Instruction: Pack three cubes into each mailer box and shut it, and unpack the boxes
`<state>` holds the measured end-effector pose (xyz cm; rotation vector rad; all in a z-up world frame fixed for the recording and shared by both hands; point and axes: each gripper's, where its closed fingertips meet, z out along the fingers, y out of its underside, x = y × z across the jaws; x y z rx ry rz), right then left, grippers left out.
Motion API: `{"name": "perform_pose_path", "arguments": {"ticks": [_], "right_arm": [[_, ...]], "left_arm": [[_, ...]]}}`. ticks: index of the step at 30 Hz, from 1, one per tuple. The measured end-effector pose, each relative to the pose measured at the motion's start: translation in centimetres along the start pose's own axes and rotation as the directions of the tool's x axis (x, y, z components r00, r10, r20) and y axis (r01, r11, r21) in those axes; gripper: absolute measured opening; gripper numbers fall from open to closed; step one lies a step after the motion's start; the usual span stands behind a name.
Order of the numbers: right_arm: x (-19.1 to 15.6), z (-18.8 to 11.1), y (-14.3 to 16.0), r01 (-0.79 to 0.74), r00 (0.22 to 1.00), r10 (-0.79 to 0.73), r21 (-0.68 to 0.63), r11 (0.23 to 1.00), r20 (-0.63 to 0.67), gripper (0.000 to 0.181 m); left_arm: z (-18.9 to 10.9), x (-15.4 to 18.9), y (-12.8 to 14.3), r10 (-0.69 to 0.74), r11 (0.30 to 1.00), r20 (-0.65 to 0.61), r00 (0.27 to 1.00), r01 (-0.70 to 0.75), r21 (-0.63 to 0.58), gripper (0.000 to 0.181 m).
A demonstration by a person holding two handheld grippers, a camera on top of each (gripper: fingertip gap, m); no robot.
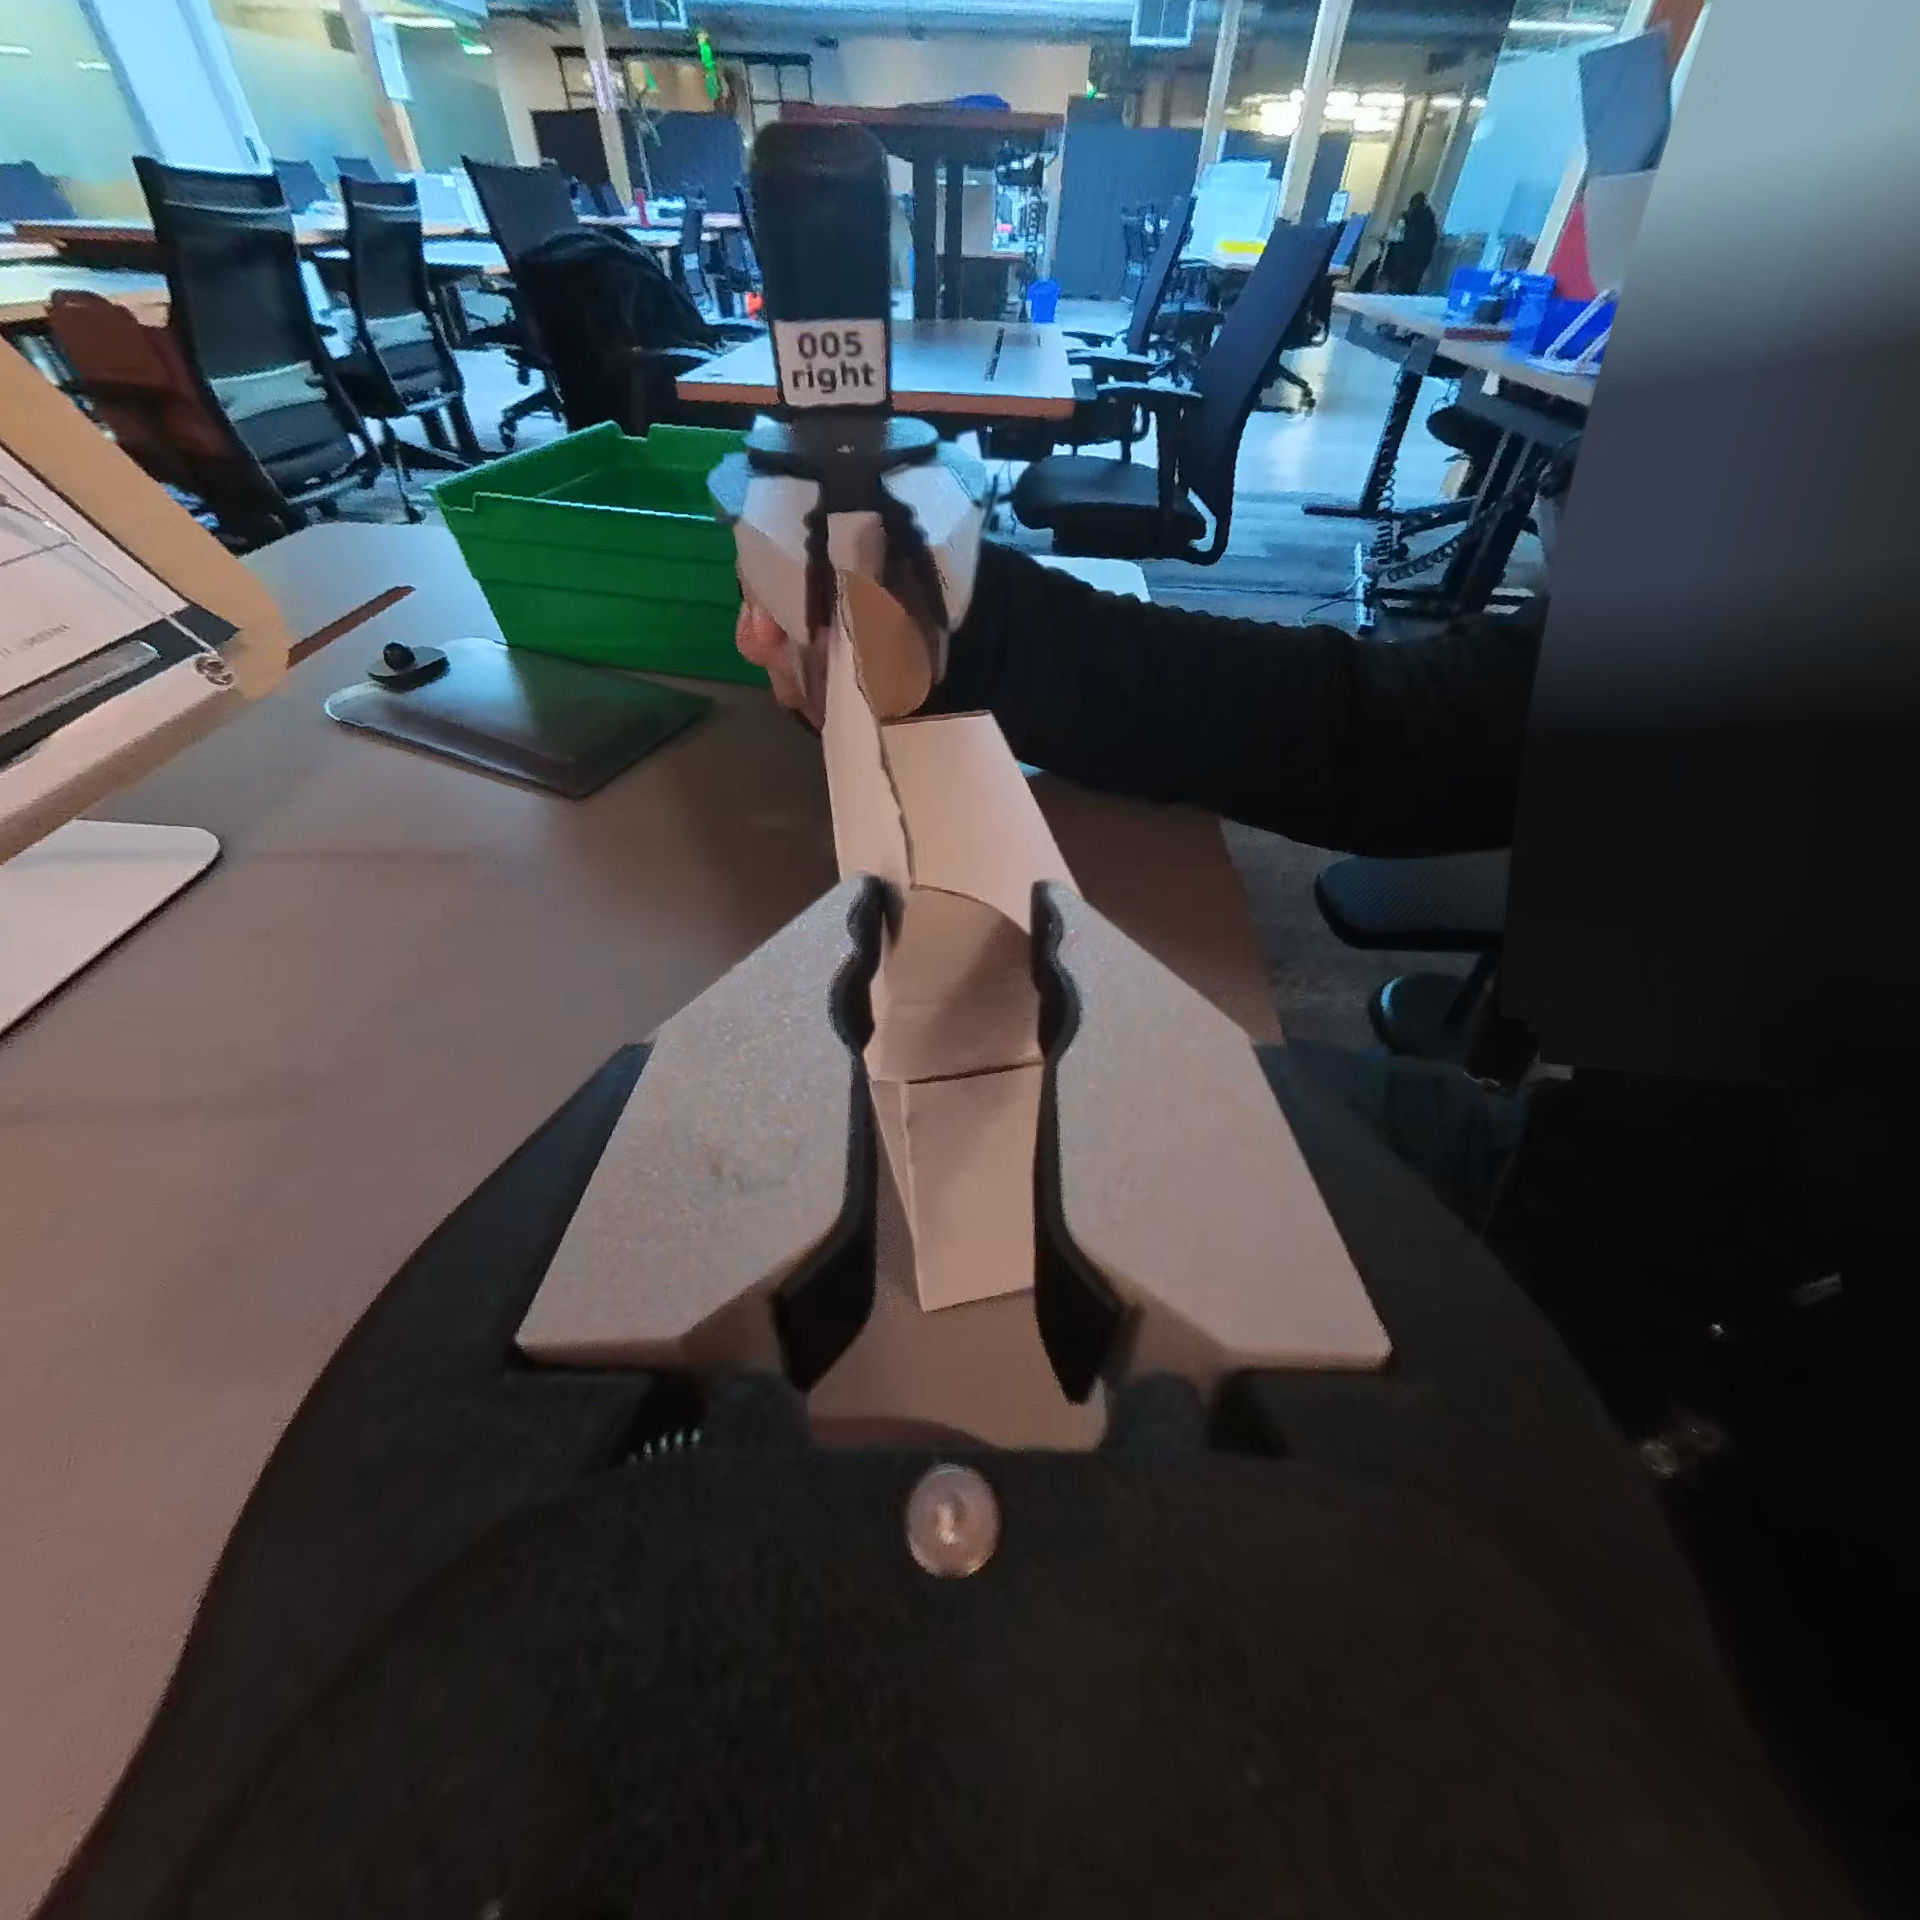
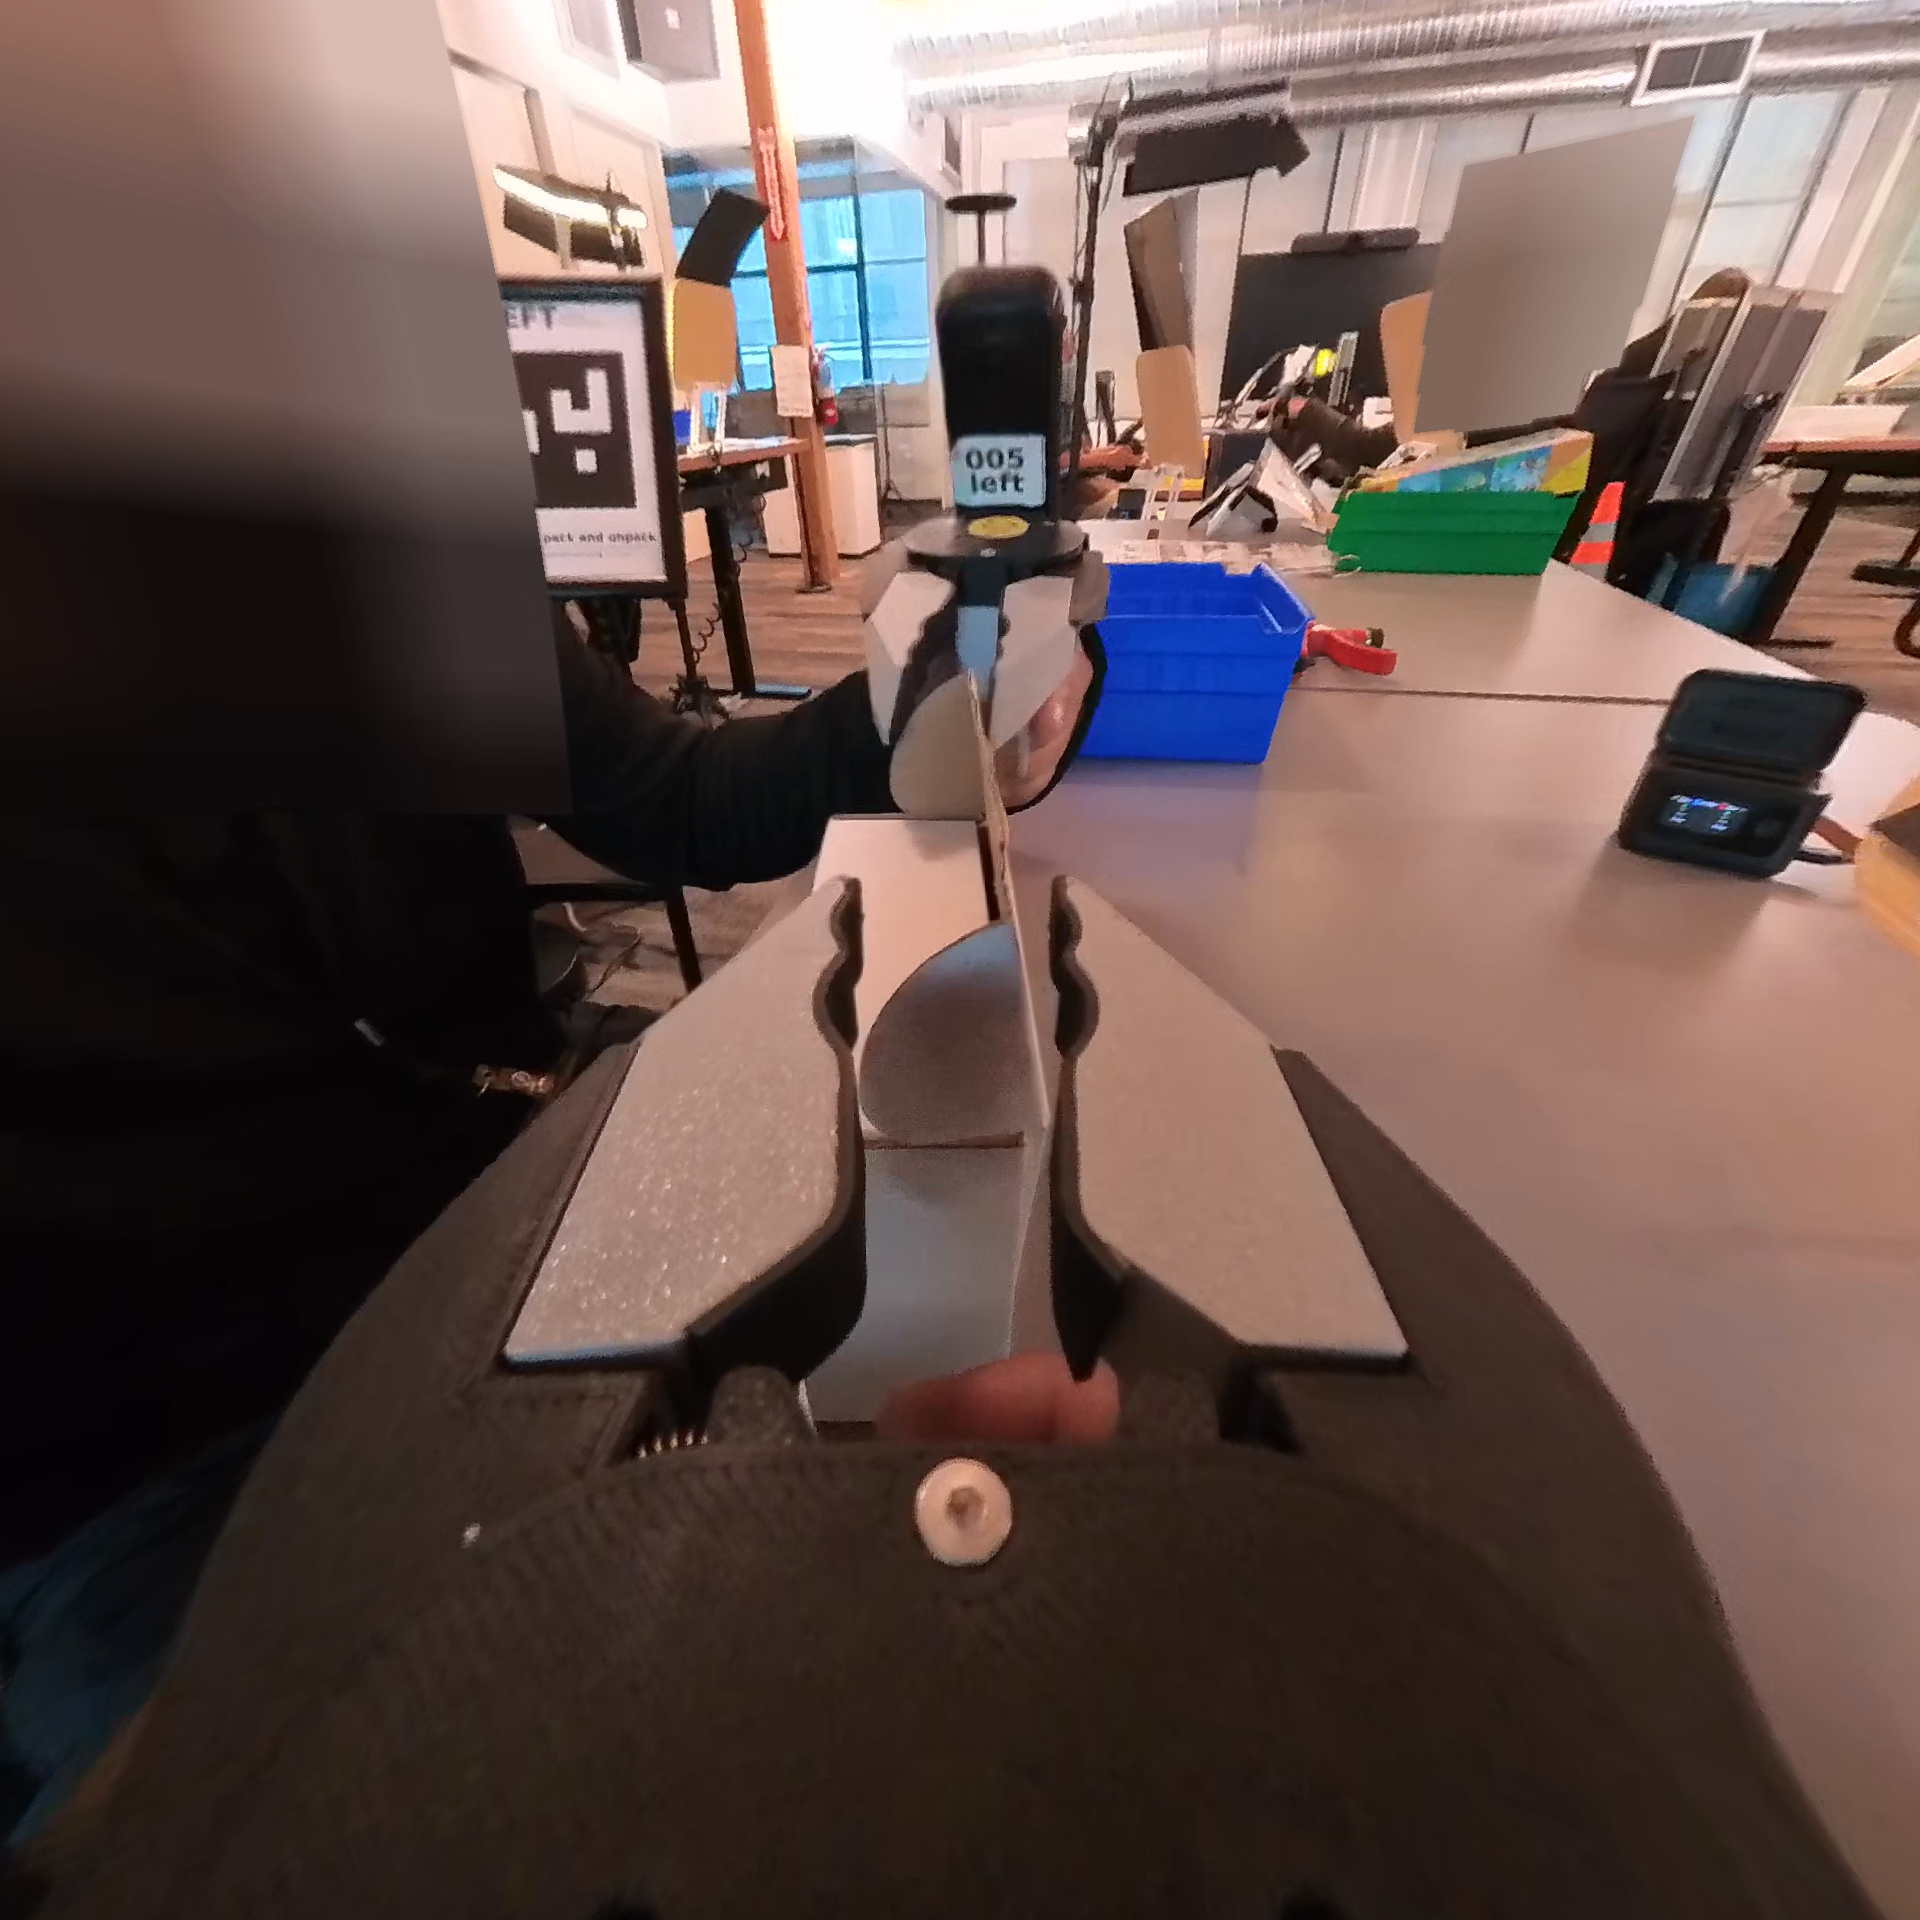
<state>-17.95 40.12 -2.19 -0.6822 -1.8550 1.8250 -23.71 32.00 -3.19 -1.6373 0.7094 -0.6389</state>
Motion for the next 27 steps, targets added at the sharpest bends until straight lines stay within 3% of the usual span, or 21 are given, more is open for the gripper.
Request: {"name": "perform_pose_path", "arguments": {"ticks": [5, 17, 27], "right_arm": [[0.3, -1.8, -1.2, 0.008, 0.999, -0.006, 0.067, 0.998, -0.032, 0.03], [-0.5, -0.4, 1.0, -0.012, 1.0, 0.013, -0.047, 0.999, 0.019, 0.024], [-1.3, 0.0, 1.3, 0.093, 0.996, -0.093, -0.095, 0.991, 0.0, 0.024]], "left_arm": [[-0.4, -0.2, 0.0, -0.014, 1.0, -0.009, 1.0, 0.014, 0.004, 0.026], [-0.4, -0.2, 0.0, -0.037, 0.999, -0.039, 0.999, 0.038, 0.022, 0.025], [-0.4, 0.3, 0.4, 0.102, 0.995, 0.001, 0.995, -0.102, -0.014, 0.024]]}}
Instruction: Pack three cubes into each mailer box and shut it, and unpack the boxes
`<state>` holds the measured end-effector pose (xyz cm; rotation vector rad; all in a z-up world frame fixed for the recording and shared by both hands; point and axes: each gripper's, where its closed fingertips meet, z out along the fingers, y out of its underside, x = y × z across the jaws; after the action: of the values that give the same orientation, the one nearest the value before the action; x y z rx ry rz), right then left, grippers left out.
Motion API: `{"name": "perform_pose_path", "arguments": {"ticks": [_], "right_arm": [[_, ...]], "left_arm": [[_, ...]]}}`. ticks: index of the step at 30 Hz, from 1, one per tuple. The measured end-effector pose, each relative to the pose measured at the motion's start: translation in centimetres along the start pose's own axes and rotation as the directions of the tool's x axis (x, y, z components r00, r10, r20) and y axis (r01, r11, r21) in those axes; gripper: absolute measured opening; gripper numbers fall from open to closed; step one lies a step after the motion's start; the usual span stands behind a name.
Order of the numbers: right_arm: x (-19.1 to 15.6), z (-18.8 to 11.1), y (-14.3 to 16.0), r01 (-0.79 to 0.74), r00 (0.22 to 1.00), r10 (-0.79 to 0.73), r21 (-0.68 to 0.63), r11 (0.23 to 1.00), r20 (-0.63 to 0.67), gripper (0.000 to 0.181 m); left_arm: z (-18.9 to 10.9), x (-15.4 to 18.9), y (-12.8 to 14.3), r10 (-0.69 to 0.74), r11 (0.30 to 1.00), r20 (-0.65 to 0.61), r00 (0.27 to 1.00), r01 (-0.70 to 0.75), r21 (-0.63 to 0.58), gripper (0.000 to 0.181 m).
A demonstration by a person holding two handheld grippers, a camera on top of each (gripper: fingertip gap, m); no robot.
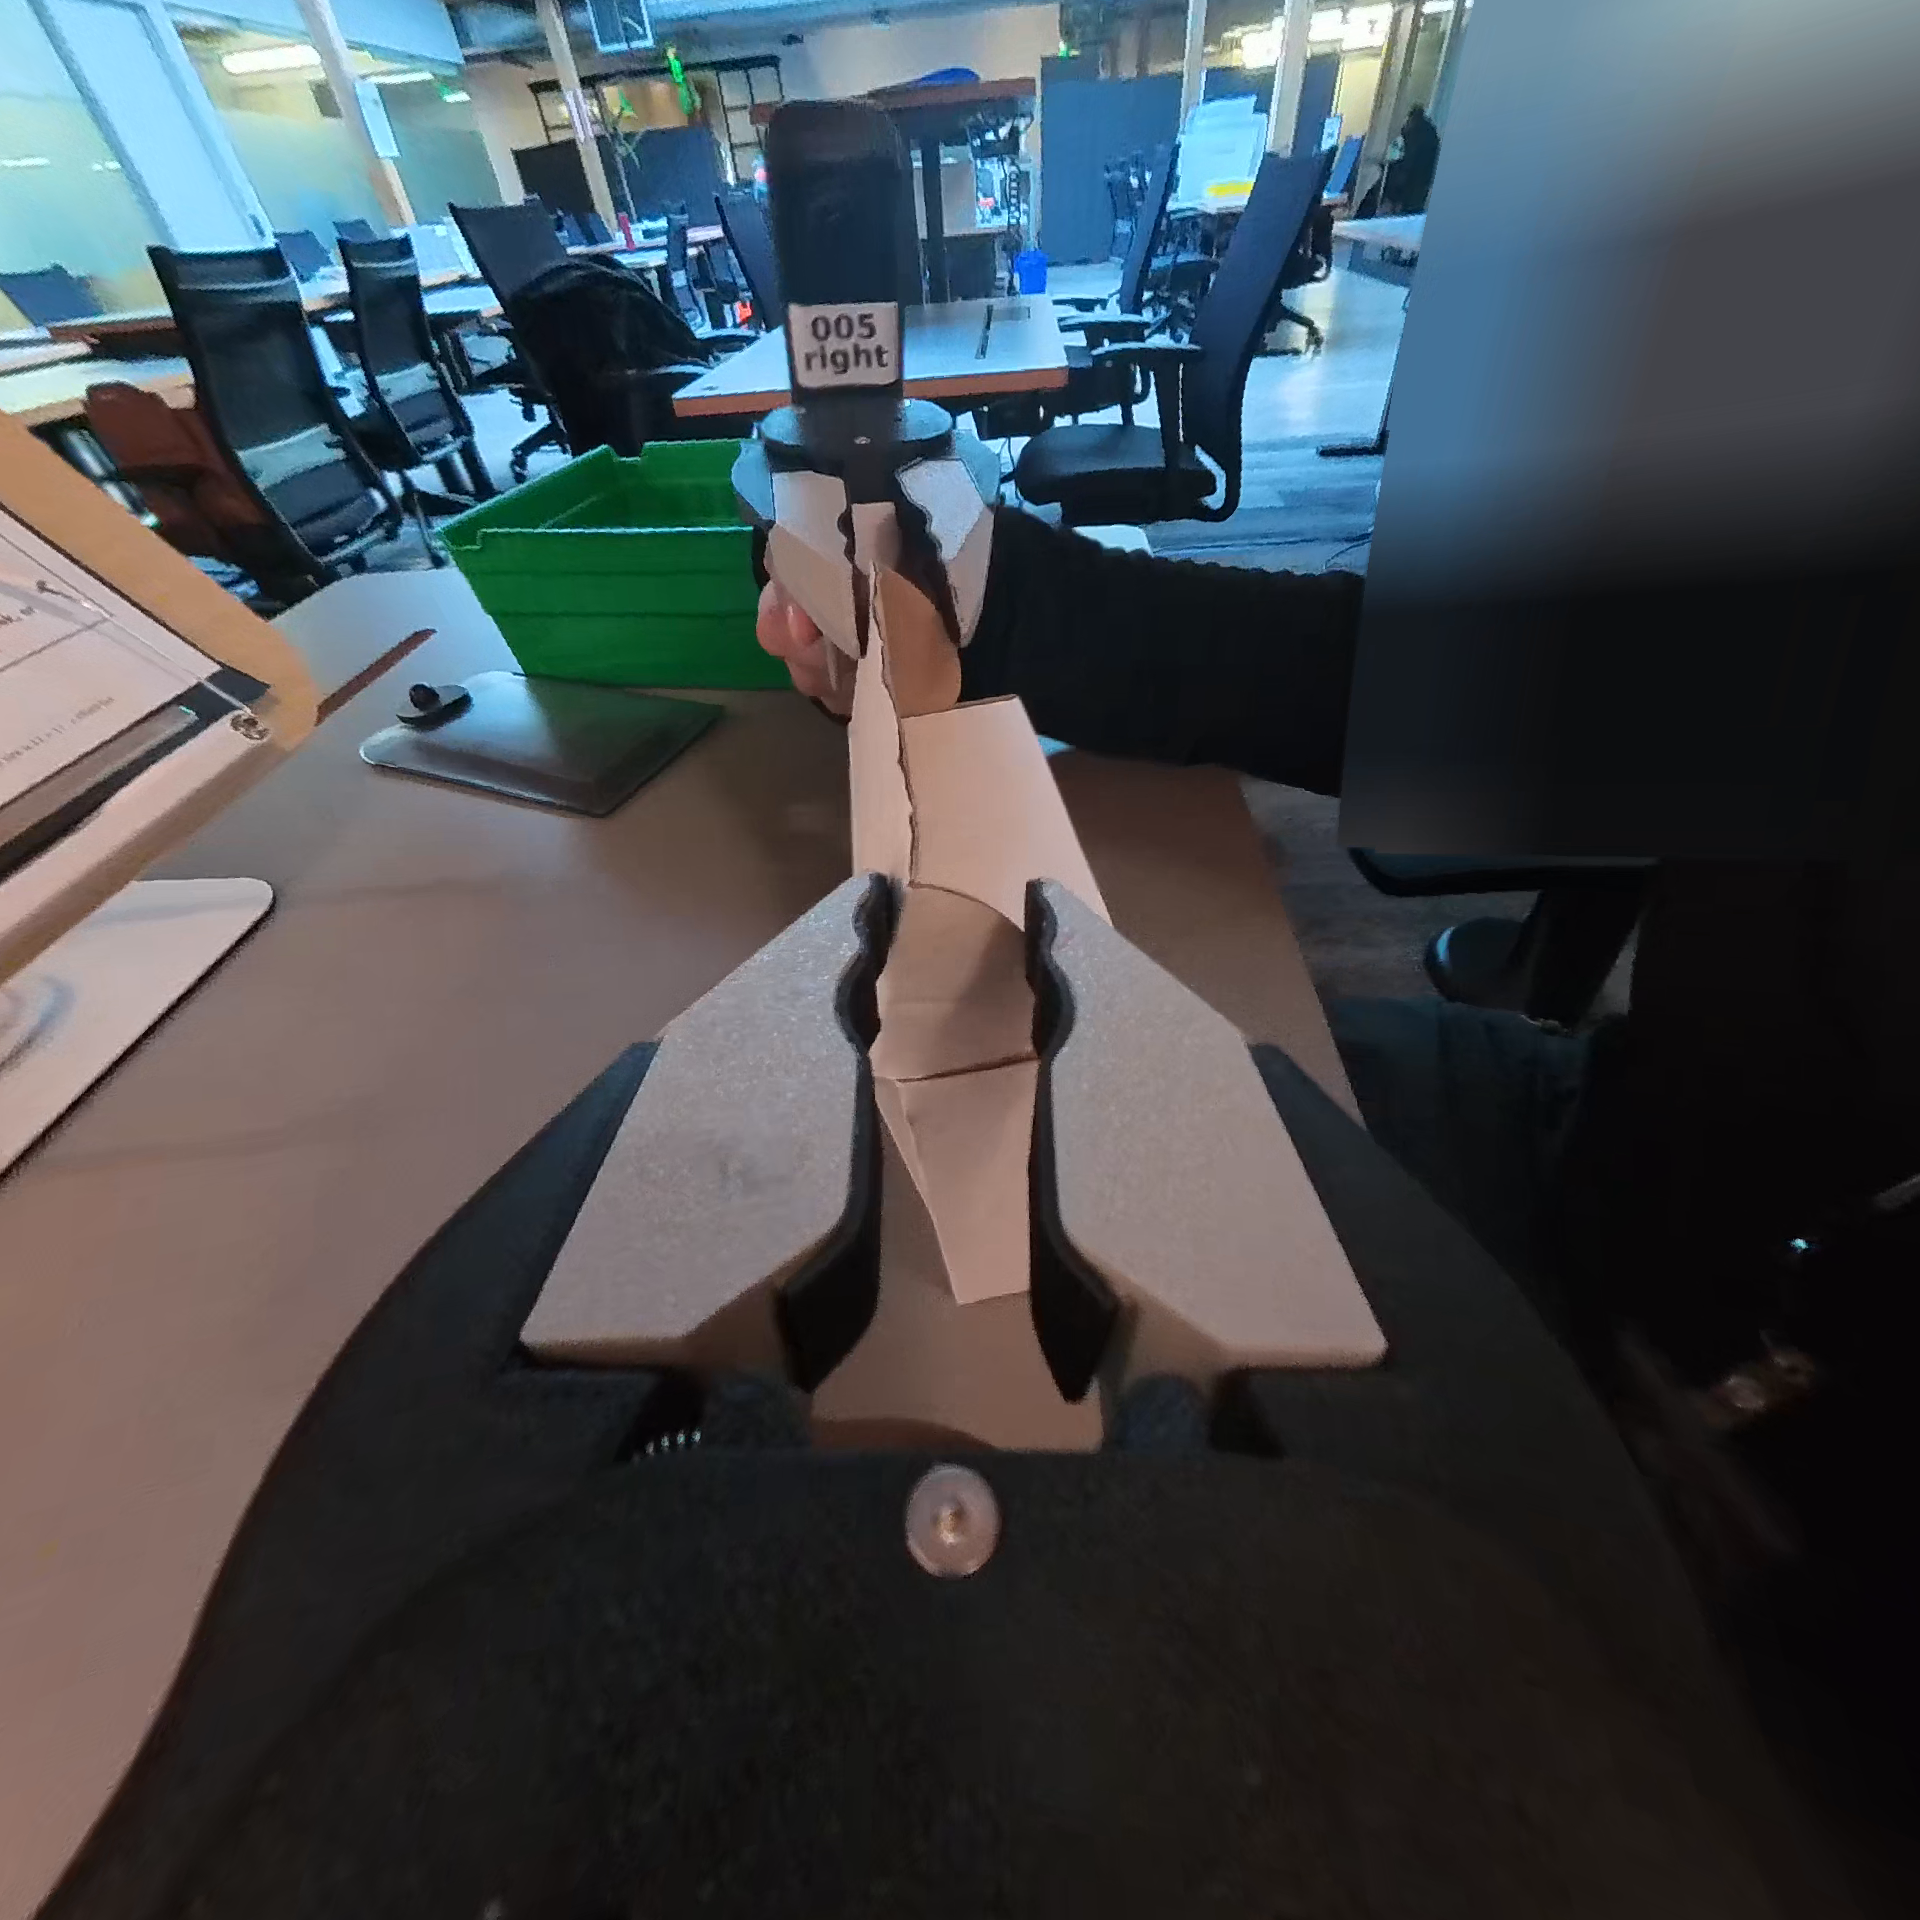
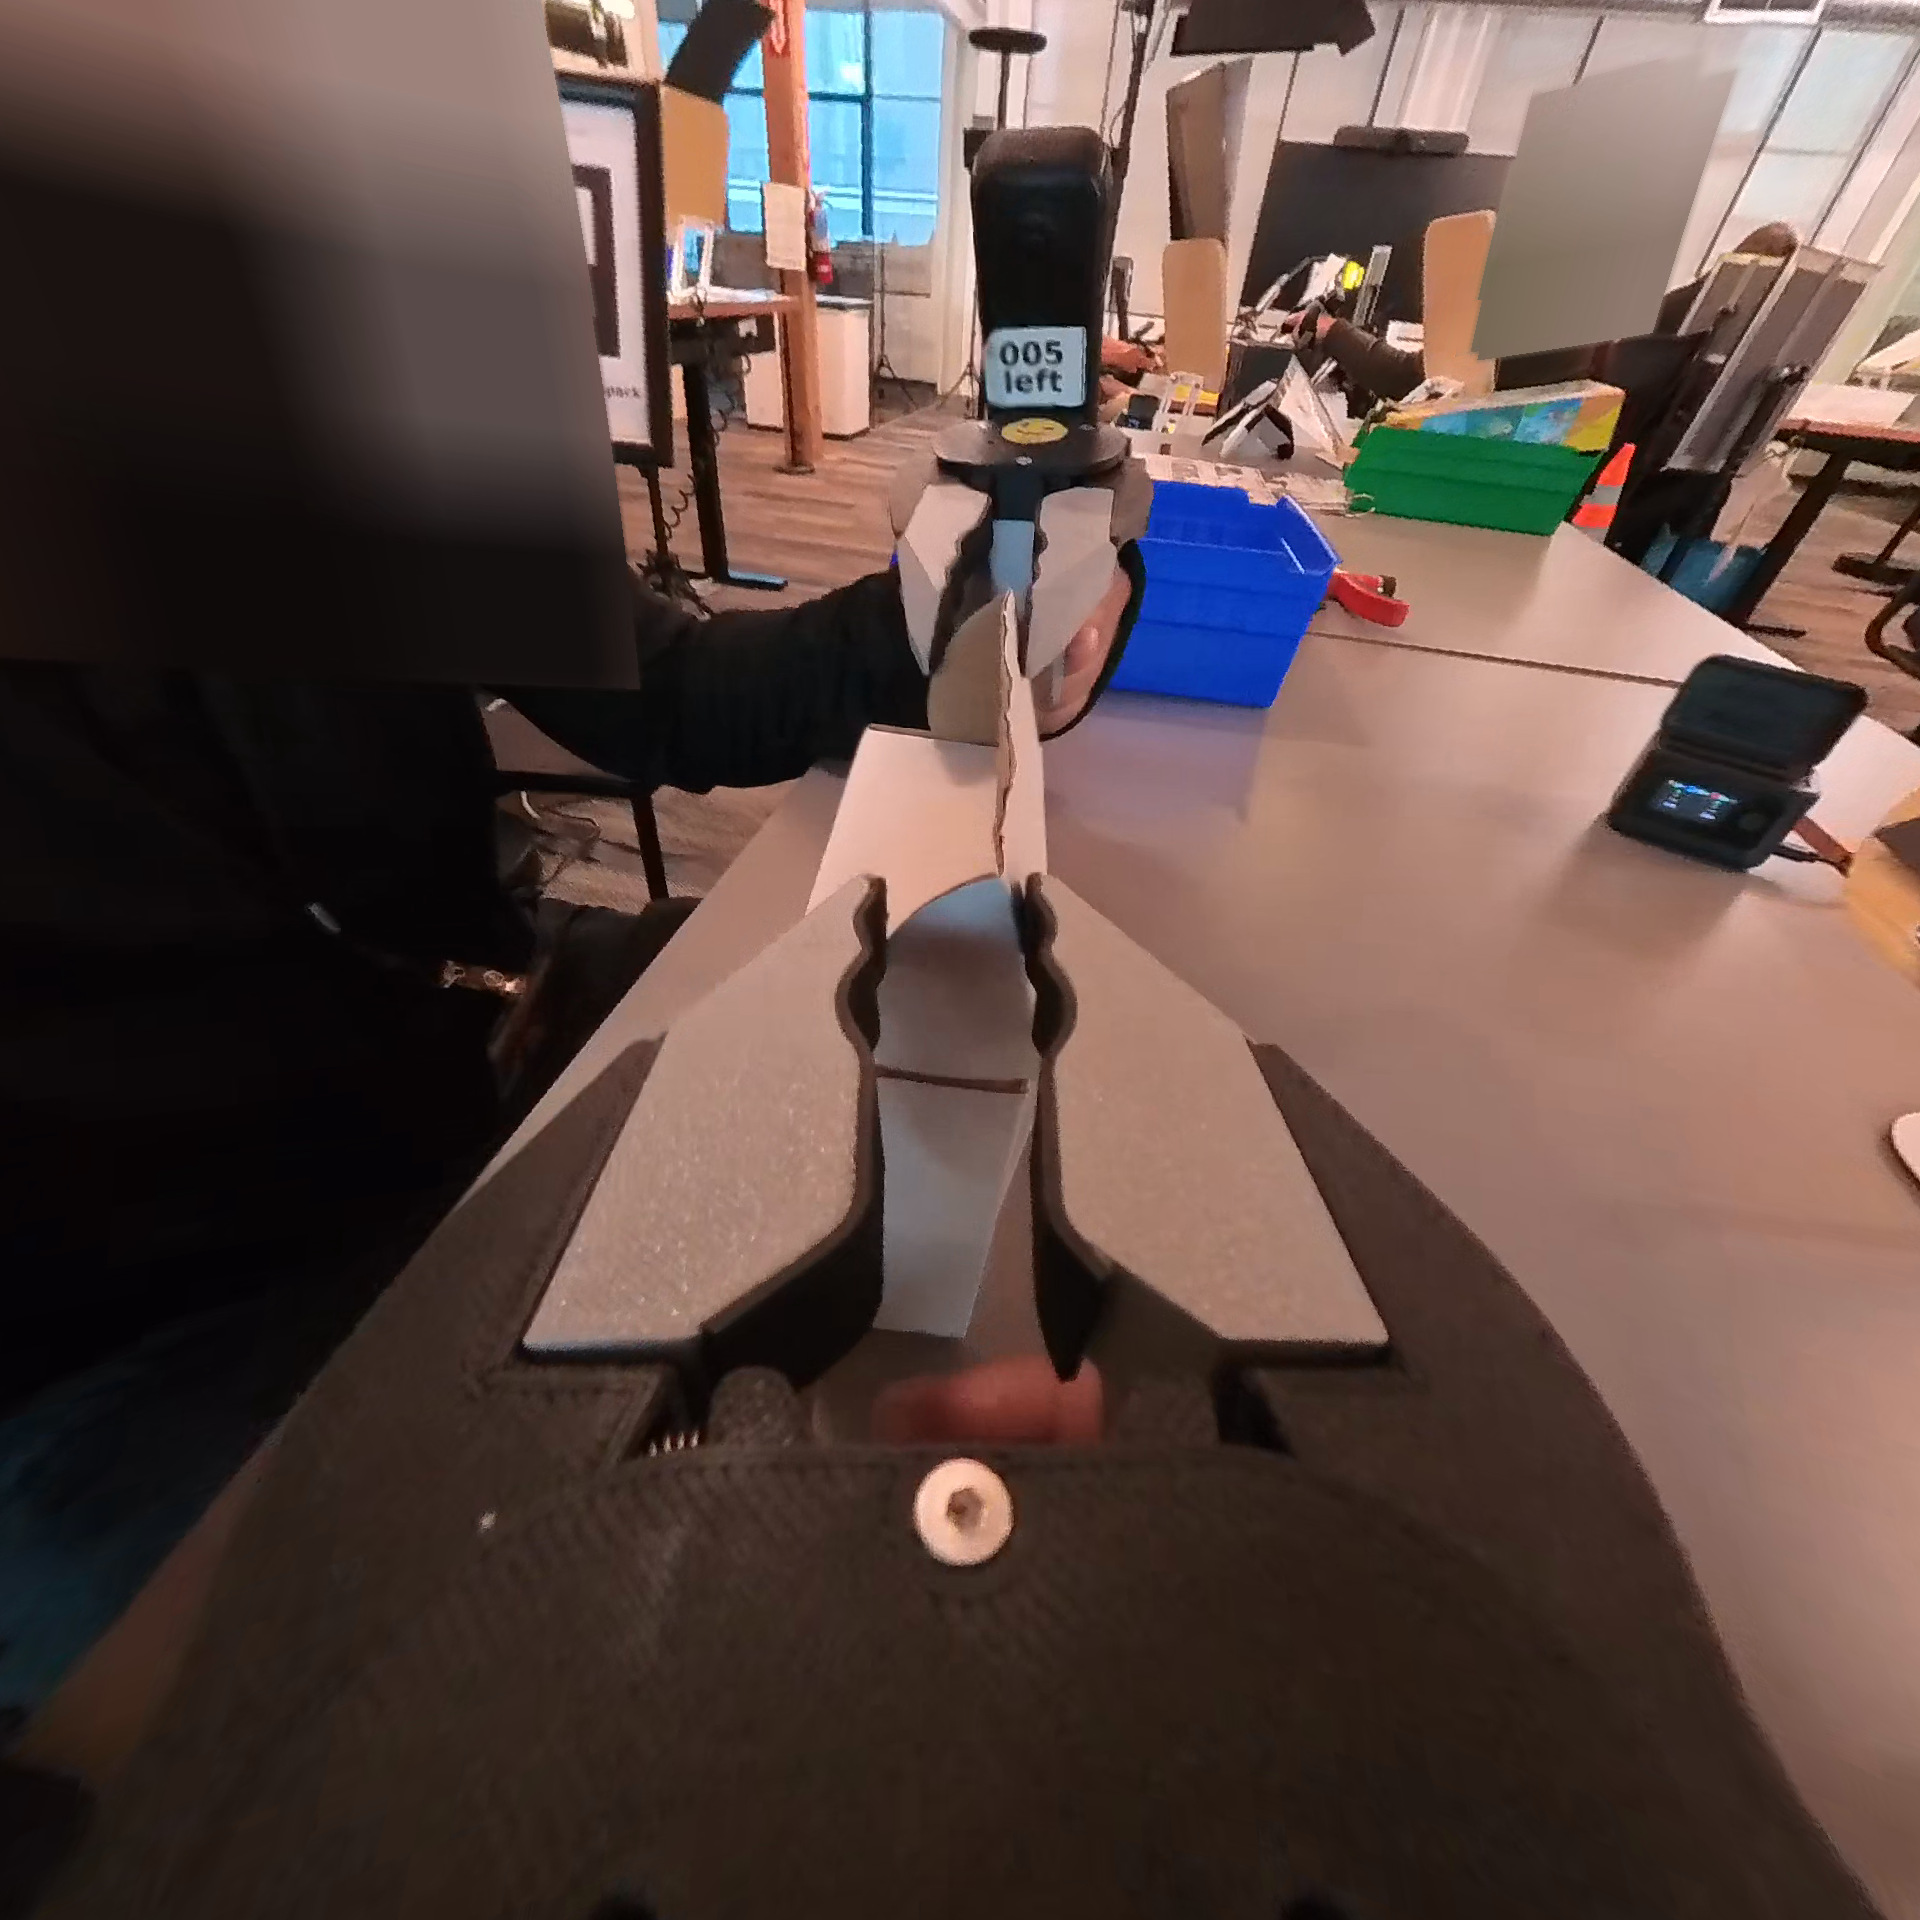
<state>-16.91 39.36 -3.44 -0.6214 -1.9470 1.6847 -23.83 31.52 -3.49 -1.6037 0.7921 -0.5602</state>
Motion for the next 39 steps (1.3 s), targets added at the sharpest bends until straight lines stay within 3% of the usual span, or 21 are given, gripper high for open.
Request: {"name": "perform_pose_path", "arguments": {"ticks": [4, 10, 14, 16, 20, 27, 30, 34, 39], "right_arm": [[-0.3, 0.1, 0.4, 0.02, 1.0, -0.021, -0.045, 0.999, -0.014, 0.024], [-1.5, 0.4, 1.2, 0.051, 0.999, -0.049, -0.126, 0.991, 0.013, 0.022], [-1.5, 0.2, 0.7, 0.052, 0.999, -0.053, -0.11, 0.993, -0.005, 0.039], [-1.7, 0.1, 0.1, 0.044, 0.999, -0.044, -0.089, 0.995, -0.009, 0.061], [-2.9, 0.5, -0.4, 0.063, 0.998, -0.061, -0.086, 0.994, 0.02, 0.065], [-4.4, 1.2, 0.0, 0.108, 0.991, -0.1, -0.096, 0.989, 0.089, 0.049], [-4.8, 1.4, -0.2, 0.09, 0.99, -0.08, -0.086, 0.992, 0.116, 0.05], [-4.5, 1.5, -0.2, 0.07, 0.991, -0.06, -0.081, 0.994, 0.116, 0.038], [-3.7, 1.3, -1.0, 0.068, 0.994, -0.065, -0.022, 0.997, 0.092, 0.023]], "left_arm": [[0.0, 0.3, 0.2, 0.051, 0.999, -0.001, 0.999, -0.051, -0.012, 0.024], [0.3, 2.0, 1.6, 0.37, 0.926, 0.018, 0.929, -0.368, -0.087, 0.023], [0.0, 2.4, 1.5, 0.283, 0.957, -0.04, 0.958, -0.285, -0.059, 0.033], [-0.3, 2.9, 1.6, 0.245, 0.967, -0.082, 0.966, -0.249, -0.043, 0.043], [-0.3, 3.7, 1.4, 0.211, 0.976, -0.129, 0.969, -0.215, -0.021, 0.053], [-0.1, 4.0, 1.3, 0.272, 0.962, -0.122, 0.955, -0.273, 0.004, 0.04], [0.0, 4.5, 1.1, 0.236, 0.972, -0.155, 0.959, -0.235, 0.024, 0.044], [0.1, 5.2, 0.7, 0.194, 0.981, -0.218, 0.957, -0.182, 0.073, 0.032], [0.1, 4.7, 0.6, 0.186, 0.981, -0.206, 0.961, -0.17, 0.091, 0.023]]}}
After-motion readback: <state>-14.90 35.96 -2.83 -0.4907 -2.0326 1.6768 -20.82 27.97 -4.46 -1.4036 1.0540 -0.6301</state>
